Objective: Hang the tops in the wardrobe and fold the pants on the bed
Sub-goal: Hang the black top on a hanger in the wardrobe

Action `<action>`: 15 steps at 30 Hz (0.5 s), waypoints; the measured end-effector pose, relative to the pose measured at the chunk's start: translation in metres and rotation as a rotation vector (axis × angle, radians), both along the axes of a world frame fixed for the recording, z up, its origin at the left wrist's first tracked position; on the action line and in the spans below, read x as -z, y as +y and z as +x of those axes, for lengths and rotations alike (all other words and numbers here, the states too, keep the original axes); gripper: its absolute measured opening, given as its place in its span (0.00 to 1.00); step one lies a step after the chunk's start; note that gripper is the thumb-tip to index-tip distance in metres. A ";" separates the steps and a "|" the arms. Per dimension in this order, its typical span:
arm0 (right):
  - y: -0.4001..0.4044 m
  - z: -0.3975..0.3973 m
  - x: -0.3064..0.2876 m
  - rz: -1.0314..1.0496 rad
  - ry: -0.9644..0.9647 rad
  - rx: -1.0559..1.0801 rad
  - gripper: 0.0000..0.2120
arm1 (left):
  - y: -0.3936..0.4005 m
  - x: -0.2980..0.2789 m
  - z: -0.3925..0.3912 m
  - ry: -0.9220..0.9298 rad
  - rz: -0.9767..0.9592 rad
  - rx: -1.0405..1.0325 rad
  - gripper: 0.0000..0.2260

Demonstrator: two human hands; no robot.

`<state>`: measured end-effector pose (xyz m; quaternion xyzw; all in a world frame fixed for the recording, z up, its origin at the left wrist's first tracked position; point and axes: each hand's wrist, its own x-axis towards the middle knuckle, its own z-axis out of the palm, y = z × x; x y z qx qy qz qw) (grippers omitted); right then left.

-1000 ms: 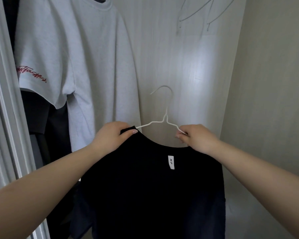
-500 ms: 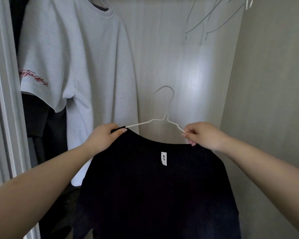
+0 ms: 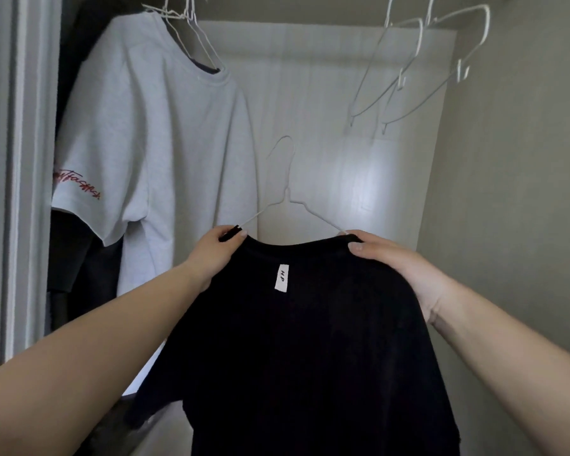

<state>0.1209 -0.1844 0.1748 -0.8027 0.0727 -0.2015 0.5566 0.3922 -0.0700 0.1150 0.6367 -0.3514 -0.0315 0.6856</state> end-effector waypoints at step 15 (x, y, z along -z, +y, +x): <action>0.057 0.095 -0.045 0.026 -0.410 0.187 0.08 | 0.029 -0.092 -0.107 0.131 -0.226 0.493 0.12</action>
